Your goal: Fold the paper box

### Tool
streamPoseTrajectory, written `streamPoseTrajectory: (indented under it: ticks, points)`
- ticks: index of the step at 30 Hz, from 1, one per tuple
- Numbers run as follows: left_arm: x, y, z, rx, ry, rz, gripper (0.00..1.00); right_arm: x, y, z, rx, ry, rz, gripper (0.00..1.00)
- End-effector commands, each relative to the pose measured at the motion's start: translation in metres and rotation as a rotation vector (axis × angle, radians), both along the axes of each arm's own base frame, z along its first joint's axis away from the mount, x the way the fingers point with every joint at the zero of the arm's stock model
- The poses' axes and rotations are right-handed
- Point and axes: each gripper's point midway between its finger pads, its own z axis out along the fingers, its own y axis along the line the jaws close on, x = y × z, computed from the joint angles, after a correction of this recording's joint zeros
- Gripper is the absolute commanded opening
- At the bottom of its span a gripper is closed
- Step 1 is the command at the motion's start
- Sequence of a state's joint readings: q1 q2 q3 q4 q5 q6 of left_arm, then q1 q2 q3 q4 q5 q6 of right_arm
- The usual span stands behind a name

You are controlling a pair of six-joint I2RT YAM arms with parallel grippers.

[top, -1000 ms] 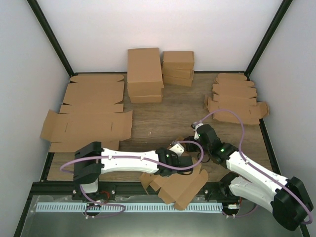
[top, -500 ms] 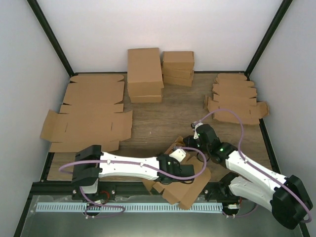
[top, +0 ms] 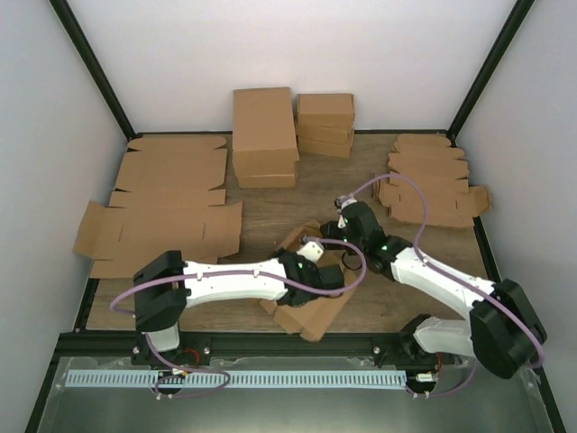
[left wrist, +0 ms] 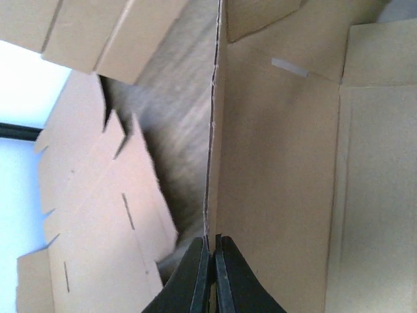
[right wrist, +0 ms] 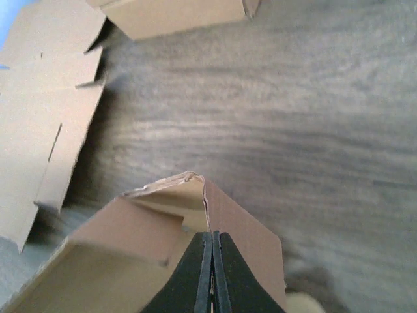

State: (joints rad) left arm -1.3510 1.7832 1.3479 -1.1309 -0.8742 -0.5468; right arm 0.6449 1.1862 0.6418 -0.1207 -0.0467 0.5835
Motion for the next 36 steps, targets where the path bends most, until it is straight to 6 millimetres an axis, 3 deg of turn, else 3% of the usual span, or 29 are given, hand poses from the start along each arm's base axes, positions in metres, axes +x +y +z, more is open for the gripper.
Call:
streamPoseTrajectory:
  ticks: [1, 6, 9, 15, 23, 36]
  points:
    - [0.050, 0.017, 0.021, 0.009, -0.135, 0.040, 0.04, 0.041, 0.012, 0.032, 0.004, -0.131, -0.073, 0.01]
    - [0.086, 0.022, 0.022, -0.015, -0.164, 0.074, 0.04, 0.081, 0.020, 0.022, -0.079, -0.123, -0.157, 0.01]
    - [0.091, 0.015, 0.016, 0.018, -0.170, 0.068, 0.04, 0.087, 0.026, 0.007, -0.093, -0.084, -0.159, 0.01]
    - [0.089, 0.016, 0.004, 0.056, -0.175, 0.060, 0.04, 0.070, 0.023, -0.005, -0.034, -0.052, -0.149, 0.01]
    - [0.074, 0.013, -0.001, 0.076, -0.242, 0.033, 0.04, 0.045, 0.030, -0.006, 0.069, 0.009, -0.088, 0.01]
    - [0.054, 0.012, -0.021, 0.181, -0.317, 0.003, 0.04, 0.009, 0.015, -0.007, 0.094, 0.039, -0.045, 0.06]
